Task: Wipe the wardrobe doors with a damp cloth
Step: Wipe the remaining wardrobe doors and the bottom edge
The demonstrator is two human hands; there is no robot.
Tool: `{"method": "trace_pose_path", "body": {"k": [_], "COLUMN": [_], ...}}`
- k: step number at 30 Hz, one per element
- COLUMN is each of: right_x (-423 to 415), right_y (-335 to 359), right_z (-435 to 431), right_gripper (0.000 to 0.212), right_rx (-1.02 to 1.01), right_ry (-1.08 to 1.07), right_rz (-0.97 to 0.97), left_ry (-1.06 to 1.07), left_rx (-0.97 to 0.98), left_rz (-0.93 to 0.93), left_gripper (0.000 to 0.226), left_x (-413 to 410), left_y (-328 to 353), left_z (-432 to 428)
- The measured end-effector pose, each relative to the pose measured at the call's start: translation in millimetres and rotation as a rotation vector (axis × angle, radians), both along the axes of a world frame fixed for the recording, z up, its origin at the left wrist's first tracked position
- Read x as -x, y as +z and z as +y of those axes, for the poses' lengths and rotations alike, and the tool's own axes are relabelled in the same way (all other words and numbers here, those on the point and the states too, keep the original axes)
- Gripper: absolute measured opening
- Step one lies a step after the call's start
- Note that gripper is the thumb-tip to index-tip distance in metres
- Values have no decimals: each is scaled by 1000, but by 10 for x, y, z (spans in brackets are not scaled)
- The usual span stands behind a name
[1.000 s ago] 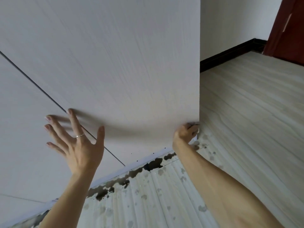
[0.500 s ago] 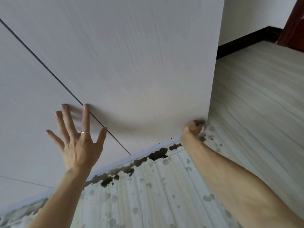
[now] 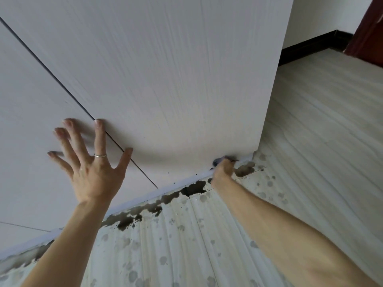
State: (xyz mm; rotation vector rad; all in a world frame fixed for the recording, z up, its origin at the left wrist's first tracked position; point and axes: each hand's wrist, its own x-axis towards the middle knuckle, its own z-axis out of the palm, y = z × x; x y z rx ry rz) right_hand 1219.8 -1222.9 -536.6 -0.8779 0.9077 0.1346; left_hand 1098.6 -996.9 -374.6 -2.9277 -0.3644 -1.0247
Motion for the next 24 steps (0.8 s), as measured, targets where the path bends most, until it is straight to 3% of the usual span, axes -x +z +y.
{"method": "trace_pose_path", "body": {"k": [2,5,7,12,15,19,21,24], "right_x": [232,198,91,-95,125,496,502,382], "right_y": [-17,-230,-284,-159,40,152,167,69], "right_z": [353,391,148,-320,-59,437,501,320], "right_gripper": [25,56,60,40,29,17,11,12], "right_rx": [-70,-27,44,180,49,-154,-112,58], "right_ry": [164,278,260,111,96,281,374,284], "right_rz": [-12,-20,-3,44,63,69,43,65], "left_ry": [-10,-7,-13,-8,-24,-46,-52,-65], "left_rx": [-8,-5,-8,-22,-29,-70,-121,-159], "left_rz": [-5,13,14,14,7,6,25,52], "left_gripper": [91,92,92,92,93,93,91,90], "left_x": [2,-18,-35,-23,-20,9,24,46], "left_y": [-3,0,-16,-62,-101,-122,-105,-92], "left_z": [12,35,48,94,104,163,245,337]}}
